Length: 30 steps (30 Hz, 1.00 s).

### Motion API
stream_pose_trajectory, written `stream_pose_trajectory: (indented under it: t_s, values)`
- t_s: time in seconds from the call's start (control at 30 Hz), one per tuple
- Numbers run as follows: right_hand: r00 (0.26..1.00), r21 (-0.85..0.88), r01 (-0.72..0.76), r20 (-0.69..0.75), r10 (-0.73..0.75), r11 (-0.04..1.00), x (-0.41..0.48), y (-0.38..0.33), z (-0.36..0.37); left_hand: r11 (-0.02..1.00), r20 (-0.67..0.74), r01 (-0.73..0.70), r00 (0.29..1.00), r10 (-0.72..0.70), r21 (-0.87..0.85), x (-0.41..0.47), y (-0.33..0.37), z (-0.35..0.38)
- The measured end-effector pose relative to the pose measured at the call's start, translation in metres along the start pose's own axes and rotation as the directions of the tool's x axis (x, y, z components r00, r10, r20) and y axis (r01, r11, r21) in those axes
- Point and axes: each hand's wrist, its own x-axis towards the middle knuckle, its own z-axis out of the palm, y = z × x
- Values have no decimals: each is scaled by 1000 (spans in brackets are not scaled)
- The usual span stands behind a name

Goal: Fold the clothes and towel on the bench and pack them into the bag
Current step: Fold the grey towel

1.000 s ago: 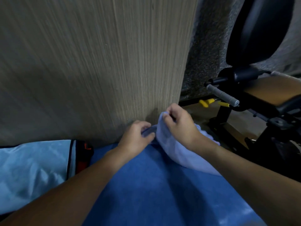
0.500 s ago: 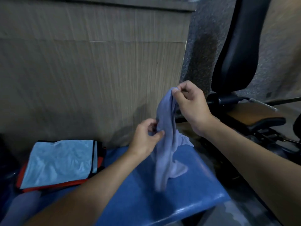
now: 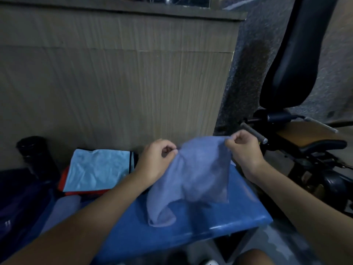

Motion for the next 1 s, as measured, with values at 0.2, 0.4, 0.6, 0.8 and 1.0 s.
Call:
stream_pose_trajectory:
  t_s: [0.2,0.4,0.6,0.8,1.0]
  values:
    - [961,-130,-252,86,264,959,-53,99,-15,928,147,337,922,-359,157,-70,-93,25]
    - [910,-158,-392,78,407,906,-60,154,-26,856,84,433,878,-471,282,-99,-121,51]
    - [924,-260,-366,9,381,893,-56,167,-24,857,46,407,896,-442,315,-70,-106,72]
    - [901,-244,-414,32,434,877,-55,174,-27,727,196,603,709,-677,330,-37,-110,98]
    - [911,-181,-392,62,409,902,-51,159,-31,794,85,597,791,-606,114,-23,-101,96]
